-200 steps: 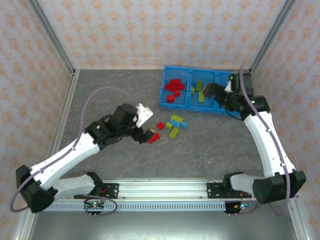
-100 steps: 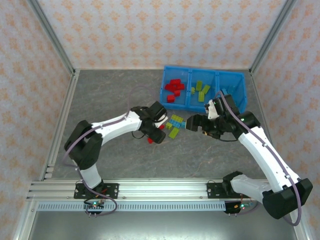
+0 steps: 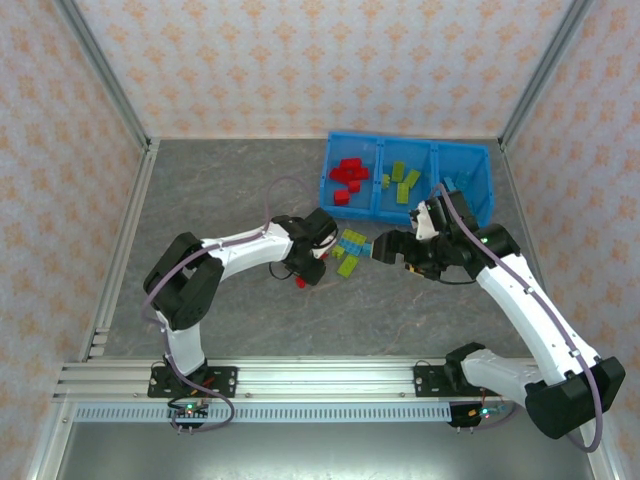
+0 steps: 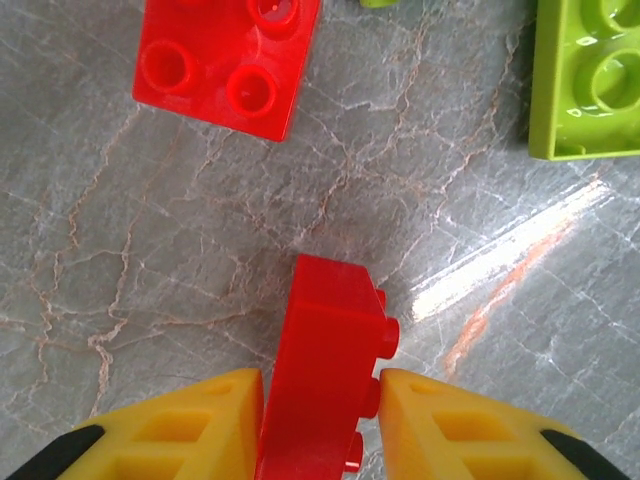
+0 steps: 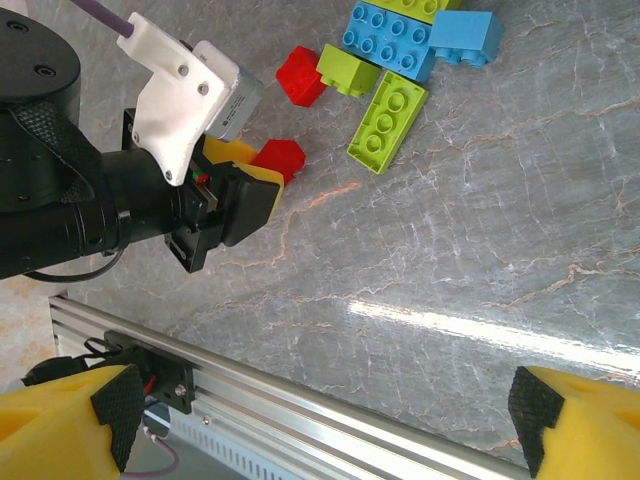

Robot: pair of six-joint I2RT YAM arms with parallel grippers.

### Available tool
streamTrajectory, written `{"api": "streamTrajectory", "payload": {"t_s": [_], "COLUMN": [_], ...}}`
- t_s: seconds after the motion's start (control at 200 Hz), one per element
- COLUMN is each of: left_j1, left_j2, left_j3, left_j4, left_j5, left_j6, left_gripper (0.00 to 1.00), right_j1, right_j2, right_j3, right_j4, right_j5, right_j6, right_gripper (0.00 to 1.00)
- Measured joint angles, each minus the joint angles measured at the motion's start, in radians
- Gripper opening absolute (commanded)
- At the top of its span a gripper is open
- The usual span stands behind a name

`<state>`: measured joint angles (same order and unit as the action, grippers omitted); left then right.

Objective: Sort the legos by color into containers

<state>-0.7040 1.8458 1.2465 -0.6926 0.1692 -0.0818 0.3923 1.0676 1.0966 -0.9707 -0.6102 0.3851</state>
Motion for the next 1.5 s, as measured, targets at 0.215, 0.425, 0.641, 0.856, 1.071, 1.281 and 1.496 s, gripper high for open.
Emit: {"api": "streamTrajectory", "payload": {"t_s": [0.215,0.425,0.641,0.856,1.071,1.281,1.496], "left_j1": [0.0,-0.001,-0.004,0.034,0.096,0.095,0.079], "left_j2": [0.053,0.018,-0.105,0.11,0.487,0.603,0.192], "left_j3": [-0.003,-0.006,0.167,0.612,1.007,1.232,0.828], "left_j4": [0.008,0.011,-0.014,0.047,0.024,-0.092,-0.045], "left_j5": [-0.018,-0.001,-0.025,-0.158,-0.232,-0.227,-0.132], "left_j6": [-0.001,-0.016,-0.034,-0.034,-0.024,-0.011,-0.027], "left_gripper": [0.25,0.17,0.15,0.13,0.48,0.58,0.58], "right_j1": [0.0,0.0,0.0,0.0,0.0,0.0,0.065], "right_j2": [-0.019,-0.024,-0.043,-0.045,-0.103,-0.122,-0.042], "right_j3": [0.0,0.0,-0.007,-0.023,-0.035,-0.072,-0.12], "right_j4": [0.0,0.0,0.038,0.093,0.128,0.145,0.183], "right_j5": [0.0,0.0,0.02,0.035,0.061,0.139,0.245], "right_j6": [0.008,0.021,0.065,0.125,0.176,0.237,0.301], "right_gripper": [0.95,0.95,0.95,0.94,0.94,0.94,0.94]}}
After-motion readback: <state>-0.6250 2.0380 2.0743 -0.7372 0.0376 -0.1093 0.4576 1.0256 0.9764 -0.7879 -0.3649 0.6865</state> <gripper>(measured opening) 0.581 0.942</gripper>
